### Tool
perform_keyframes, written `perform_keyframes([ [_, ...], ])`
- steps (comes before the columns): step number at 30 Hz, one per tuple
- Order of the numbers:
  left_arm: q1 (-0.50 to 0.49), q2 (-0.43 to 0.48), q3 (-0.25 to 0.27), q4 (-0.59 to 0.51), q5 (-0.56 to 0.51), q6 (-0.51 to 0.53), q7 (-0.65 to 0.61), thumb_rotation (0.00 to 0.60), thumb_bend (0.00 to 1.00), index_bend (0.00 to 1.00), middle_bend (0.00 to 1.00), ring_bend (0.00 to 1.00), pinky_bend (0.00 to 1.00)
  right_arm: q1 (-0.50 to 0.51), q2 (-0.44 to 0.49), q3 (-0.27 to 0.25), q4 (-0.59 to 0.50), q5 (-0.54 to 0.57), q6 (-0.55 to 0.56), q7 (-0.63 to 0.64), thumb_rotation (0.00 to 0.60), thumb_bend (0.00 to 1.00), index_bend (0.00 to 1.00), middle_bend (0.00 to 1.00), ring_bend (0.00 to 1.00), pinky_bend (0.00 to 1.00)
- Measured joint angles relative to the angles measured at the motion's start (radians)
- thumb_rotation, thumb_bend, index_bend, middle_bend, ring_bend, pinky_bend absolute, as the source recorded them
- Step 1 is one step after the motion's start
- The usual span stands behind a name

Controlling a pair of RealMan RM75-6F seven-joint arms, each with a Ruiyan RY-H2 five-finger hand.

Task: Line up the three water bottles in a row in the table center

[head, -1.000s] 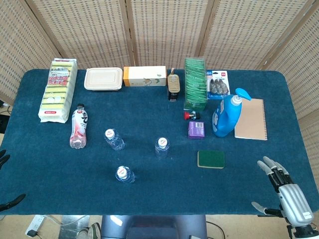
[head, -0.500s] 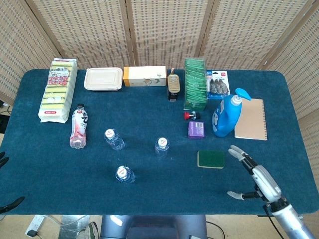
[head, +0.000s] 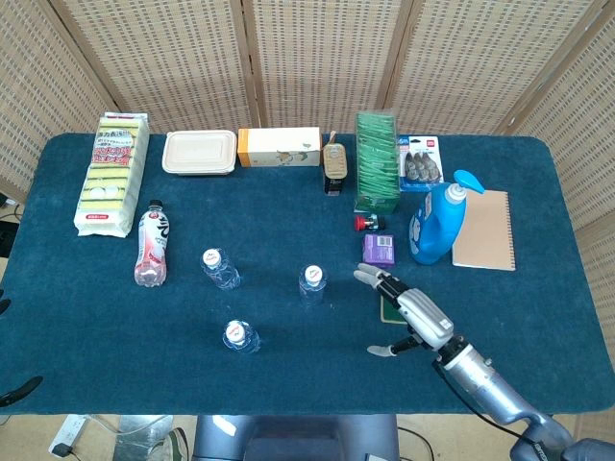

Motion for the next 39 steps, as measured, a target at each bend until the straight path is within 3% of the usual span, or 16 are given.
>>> perform_keyframes([
  [5,0.001,0.005,-0.007,0.011,-0.022,0.003,-0.038,0.600,0.12,0.00,0.00,0.00,0.00,0.063,-0.063,0.047,0.031,0.107,-0.104,-0.062,0.600,0.00,0.03,0.02,0.02,0.12],
  [11,-0.001,0.009,-0.010,0.018,-0.031,-0.004,-0.057,0.600,0.12,0.00,0.00,0.00,0.00,0.141,-0.122,0.090,0.074,0.224,-0.222,-0.051,0.600,0.00,0.04,0.02,0.01,0.12],
  [19,-0.005,0.013,-0.013,0.016,-0.041,-0.017,-0.063,0.600,0.12,0.00,0.00,0.00,0.00,0.207,-0.197,0.127,0.121,0.304,-0.287,-0.056,0.600,0.00,0.04,0.05,0.04,0.14],
  [22,-0.006,0.014,-0.013,0.016,-0.043,-0.018,-0.069,0.600,0.12,0.00,0.00,0.00,0.00,0.224,-0.232,0.141,0.148,0.338,-0.299,-0.070,0.600,0.00,0.05,0.11,0.11,0.21],
  [27,-0.008,0.016,-0.016,0.021,-0.053,-0.025,-0.083,0.600,0.12,0.00,0.00,0.00,0.00,0.240,-0.327,0.164,0.237,0.382,-0.278,-0.124,0.600,0.00,0.14,0.26,0.29,0.45],
  [31,-0.009,0.017,-0.019,0.022,-0.059,-0.030,-0.091,0.600,0.12,0.00,0.00,0.00,0.00,0.247,-0.387,0.175,0.297,0.403,-0.241,-0.159,0.600,0.09,0.32,0.43,0.46,0.65],
  [34,-0.009,0.018,-0.019,0.024,-0.057,-0.030,-0.094,0.600,0.12,0.00,0.00,0.00,0.00,0.249,-0.390,0.172,0.302,0.405,-0.241,-0.163,0.600,0.17,0.41,0.51,0.53,0.71],
  [39,-0.007,0.018,-0.017,0.027,-0.052,-0.026,-0.097,0.600,0.12,0.00,0.00,0.00,0.00,0.235,-0.361,0.160,0.257,0.389,-0.224,-0.147,0.600,0.25,0.46,0.54,0.56,0.74],
])
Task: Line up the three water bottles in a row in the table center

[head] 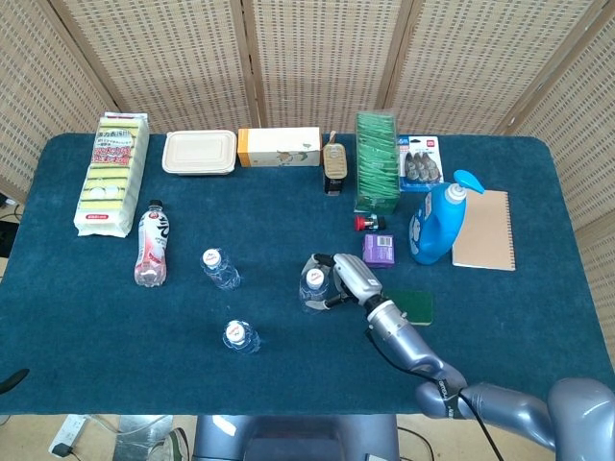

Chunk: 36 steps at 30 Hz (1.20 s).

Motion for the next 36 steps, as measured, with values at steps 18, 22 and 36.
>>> perform_keyframes([
  [18,0.006,-0.001,0.012,0.000,0.034,0.018,0.007,0.600,0.12,0.00,0.00,0.00,0.00,-0.127,0.206,-0.104,-0.091,-0.123,0.150,0.084,0.600,0.29,0.47,0.55,0.57,0.74],
  [22,0.006,-0.001,0.015,-0.004,0.042,0.020,0.017,0.600,0.12,0.00,0.00,0.00,0.00,-0.138,0.214,-0.117,-0.064,-0.131,0.156,0.111,0.600,0.29,0.47,0.55,0.57,0.74],
  [36,0.005,0.000,0.015,0.000,0.037,0.019,0.005,0.600,0.12,0.00,0.00,0.00,0.00,-0.143,0.204,-0.149,-0.030,-0.168,0.159,0.140,0.600,0.19,0.12,0.27,0.30,0.62],
])
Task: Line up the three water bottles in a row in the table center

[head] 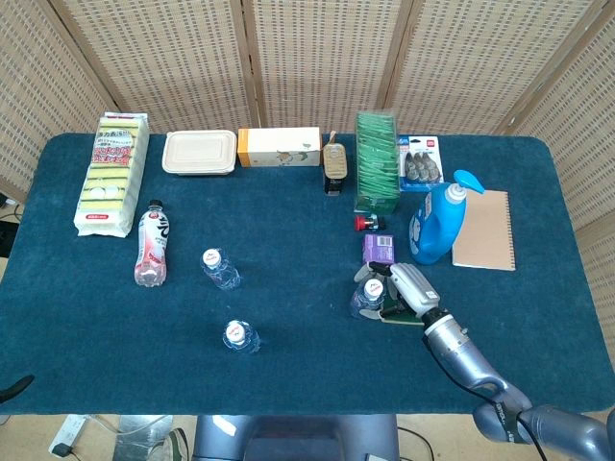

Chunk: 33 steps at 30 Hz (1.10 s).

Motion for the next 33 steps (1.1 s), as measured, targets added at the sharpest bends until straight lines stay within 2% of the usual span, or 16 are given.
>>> perform_keyframes([
  [2,0.000,0.000,0.001,0.002,0.002,0.002,-0.002,0.600,0.12,0.00,0.00,0.00,0.00,-0.002,0.009,-0.005,-0.002,-0.012,0.008,0.013,0.600,0.16,0.06,0.19,0.20,0.56],
  [7,0.001,-0.001,0.002,0.003,0.005,0.005,-0.002,0.600,0.12,0.00,0.00,0.00,0.00,-0.012,0.028,-0.008,-0.018,-0.026,0.044,0.007,0.600,0.14,0.04,0.11,0.12,0.52],
  [12,0.000,0.000,0.006,0.005,0.014,0.006,-0.003,0.600,0.12,0.00,0.00,0.00,0.00,-0.033,0.072,-0.008,-0.068,-0.032,0.083,0.004,0.600,0.13,0.04,0.10,0.12,0.51],
  [16,-0.003,0.000,0.008,0.009,0.020,0.005,-0.008,0.600,0.12,0.00,0.00,0.00,0.00,-0.067,0.143,-0.018,-0.136,-0.042,0.128,0.001,0.600,0.13,0.04,0.10,0.11,0.48],
  [24,-0.017,0.000,0.016,0.019,0.048,0.000,-0.023,0.600,0.12,0.00,0.00,0.00,0.00,-0.188,0.331,-0.082,-0.252,-0.082,0.256,-0.010,0.600,0.13,0.04,0.09,0.10,0.40],
  [33,-0.074,-0.025,0.028,0.061,0.106,-0.056,-0.049,0.600,0.12,0.00,0.00,0.00,0.00,-0.333,0.427,-0.160,-0.261,-0.116,0.392,-0.014,0.600,0.12,0.04,0.08,0.07,0.30],
])
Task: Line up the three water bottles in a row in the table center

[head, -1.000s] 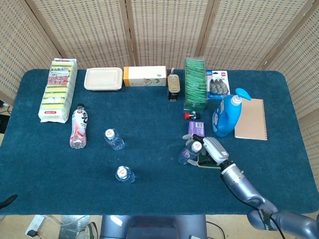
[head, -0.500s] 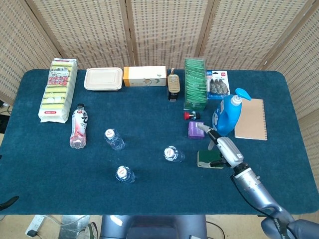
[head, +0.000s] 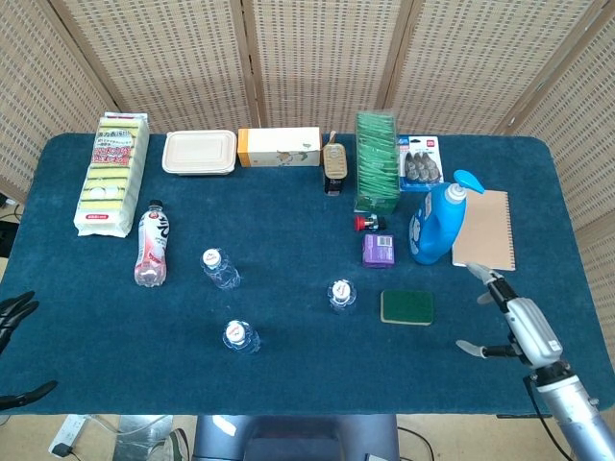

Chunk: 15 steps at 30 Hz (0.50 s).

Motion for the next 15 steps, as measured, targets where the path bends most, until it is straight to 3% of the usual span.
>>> perform_keyframes([
  [7,-0.082,-0.061,0.015,0.094,0.078,-0.030,-0.150,0.600,0.11,0.00,0.00,0.00,0.00,-0.094,0.022,-0.037,0.008,0.007,0.055,-0.102,0.600,0.01,0.04,0.00,0.00,0.14],
  [11,-0.144,-0.145,0.039,0.173,0.163,-0.046,-0.235,0.600,0.11,0.00,0.00,0.00,0.00,-0.146,0.029,-0.054,0.007,0.003,0.096,-0.123,0.600,0.01,0.04,0.00,0.00,0.13],
  [15,-0.179,-0.233,0.055,0.202,0.178,-0.064,-0.279,0.600,0.11,0.00,0.00,0.00,0.00,-0.164,0.032,-0.054,0.013,-0.013,0.119,-0.102,0.600,0.01,0.04,0.00,0.00,0.13],
])
